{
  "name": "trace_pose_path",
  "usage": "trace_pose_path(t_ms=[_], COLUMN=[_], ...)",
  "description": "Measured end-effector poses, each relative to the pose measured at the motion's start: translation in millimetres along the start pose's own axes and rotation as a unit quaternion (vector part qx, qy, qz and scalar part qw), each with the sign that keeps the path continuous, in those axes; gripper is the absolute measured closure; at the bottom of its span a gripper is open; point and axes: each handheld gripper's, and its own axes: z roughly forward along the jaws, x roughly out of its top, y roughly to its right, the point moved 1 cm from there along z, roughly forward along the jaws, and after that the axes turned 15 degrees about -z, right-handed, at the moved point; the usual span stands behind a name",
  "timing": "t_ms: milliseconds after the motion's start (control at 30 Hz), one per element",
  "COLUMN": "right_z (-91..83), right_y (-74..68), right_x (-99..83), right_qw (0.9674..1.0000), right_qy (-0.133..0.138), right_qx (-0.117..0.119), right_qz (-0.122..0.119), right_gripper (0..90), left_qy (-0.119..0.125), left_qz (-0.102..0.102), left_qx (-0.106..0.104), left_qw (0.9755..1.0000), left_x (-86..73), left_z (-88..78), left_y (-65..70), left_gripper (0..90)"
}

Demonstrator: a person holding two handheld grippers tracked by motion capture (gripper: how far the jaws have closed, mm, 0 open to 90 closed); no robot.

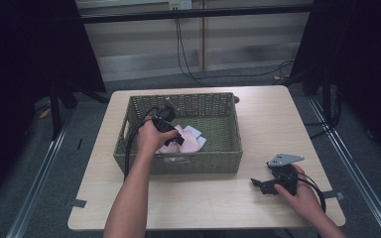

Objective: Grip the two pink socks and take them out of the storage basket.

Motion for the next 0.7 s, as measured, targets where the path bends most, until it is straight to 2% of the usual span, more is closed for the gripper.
trace_pose_path(t_ms=[300, 367, 500, 600, 700], right_z=[-0.1, -0.1, 0.0, -0.1, -0.3], right_y=[-0.2, -0.2, 0.0, -0.1, -0.4], right_x=[0.0, 0.0, 0.0, 0.0, 0.1], right_qw=[1.0, 1.0, 1.0, 1.0, 1.0], right_qy=[0.0, -0.001, 0.0, -0.001, -0.002], right_qx=[0.001, 0.001, 0.0, 0.0, 0.001], right_qz=[0.002, 0.002, 0.001, 0.001, 0.003], right_gripper=[10.7, 10.7, 10.7, 10.7, 10.7], left_qy=[-0.001, -0.007, -0.003, -0.008, -0.01], left_qz=[-0.009, -0.012, -0.015, -0.014, -0.011], left_qx=[-0.002, 0.003, 0.006, 0.009, 0.016], left_qw=[1.0, 0.9999, 0.9999, 0.9998, 0.9998], left_x=[1.5, 2.4, 4.0, 5.0, 6.4], left_z=[11.8, 13.1, 12.7, 12.4, 9.3], left_y=[-0.4, -0.5, 0.7, 1.0, 2.9], left_gripper=[54.9, 58.6, 74.5, 85.8, 87.5])
